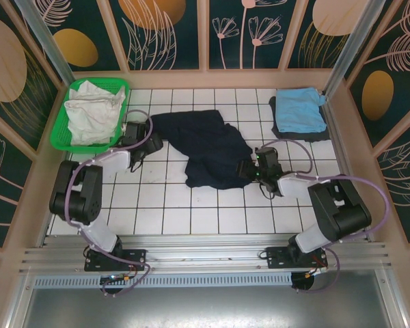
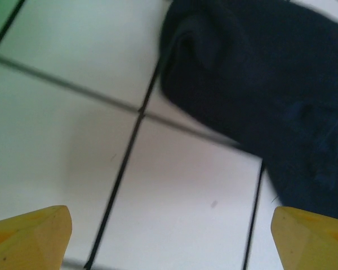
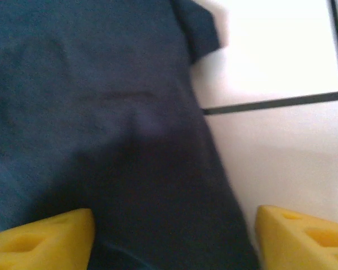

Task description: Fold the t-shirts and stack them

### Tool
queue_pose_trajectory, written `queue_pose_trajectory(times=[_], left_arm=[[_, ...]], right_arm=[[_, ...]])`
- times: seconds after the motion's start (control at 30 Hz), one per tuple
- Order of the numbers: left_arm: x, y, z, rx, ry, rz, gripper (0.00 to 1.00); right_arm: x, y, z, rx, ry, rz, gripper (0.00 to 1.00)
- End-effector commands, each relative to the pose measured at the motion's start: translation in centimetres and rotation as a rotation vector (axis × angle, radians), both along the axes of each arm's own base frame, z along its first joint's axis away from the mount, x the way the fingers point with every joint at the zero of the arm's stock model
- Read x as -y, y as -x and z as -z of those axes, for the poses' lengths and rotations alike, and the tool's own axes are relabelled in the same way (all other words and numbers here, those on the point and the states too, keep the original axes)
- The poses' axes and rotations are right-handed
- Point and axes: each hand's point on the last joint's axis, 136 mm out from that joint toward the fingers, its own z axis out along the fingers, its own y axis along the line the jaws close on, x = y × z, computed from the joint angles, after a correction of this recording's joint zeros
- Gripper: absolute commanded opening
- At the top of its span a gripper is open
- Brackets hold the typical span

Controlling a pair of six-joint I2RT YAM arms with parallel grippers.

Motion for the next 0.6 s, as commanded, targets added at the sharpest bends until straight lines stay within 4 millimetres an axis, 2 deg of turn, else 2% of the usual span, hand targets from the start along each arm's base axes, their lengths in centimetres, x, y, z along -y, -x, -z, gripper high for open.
queue_pose_trajectory(times=[0.0, 0.1, 0.17, 0.23, 0.27, 0.33, 0.37, 0.4, 0.43, 0.47, 0.5, 0.57], left_arm=[[2.6, -4.1, -1.3, 0.053, 0.080, 0.061, 0.86], [4.5, -5.3, -0.4, 0.037, 0.154, 0.113, 0.77], [5.1, -5.3, -0.7, 0.063, 0.167, 0.129, 0.77], [4.9, -5.1, -0.9, 0.068, 0.153, 0.127, 0.78], [4.7, -5.1, -1.0, 0.064, 0.140, 0.123, 0.78], [4.4, -4.9, -1.3, 0.062, 0.123, 0.123, 0.78], [4.3, -4.7, -1.5, 0.066, 0.121, 0.120, 0.78], [4.2, -4.5, -1.7, 0.070, 0.117, 0.117, 0.78], [4.0, -4.3, -1.8, 0.072, 0.115, 0.113, 0.78], [3.8, -4.1, -1.8, 0.070, 0.111, 0.108, 0.78], [3.6, -3.8, -1.8, 0.068, 0.106, 0.101, 0.79], [3.3, -3.3, -1.6, 0.063, 0.099, 0.090, 0.80]], right_arm=[[-1.0, -1.3, -1.1, 0.031, 0.019, -0.003, 0.55], [-0.4, -1.9, -2.9, 0.058, 0.048, 0.029, 0.26], [0.4, -2.3, -5.3, 0.111, 0.081, 0.048, 0.12], [1.8, -3.1, -9.3, 0.189, 0.138, 0.061, 0.01], [2.5, -3.6, -11.6, 0.228, 0.155, 0.063, 0.00], [4.0, -4.6, -17.8, 0.322, 0.168, 0.071, 0.00], [3.9, -4.6, -20.2, 0.358, 0.167, 0.047, 0.00], [3.0, -4.2, -23.0, 0.396, 0.145, -0.002, 0.00], [1.2, -3.3, -25.2, 0.422, 0.093, -0.076, 0.00], [-0.9, -2.2, -26.5, 0.440, 0.030, -0.147, 0.00], [-4.0, -0.2, -27.1, 0.457, -0.049, -0.258, 0.00], [-9.1, 3.6, -24.6, 0.431, -0.104, -0.437, 0.00]])
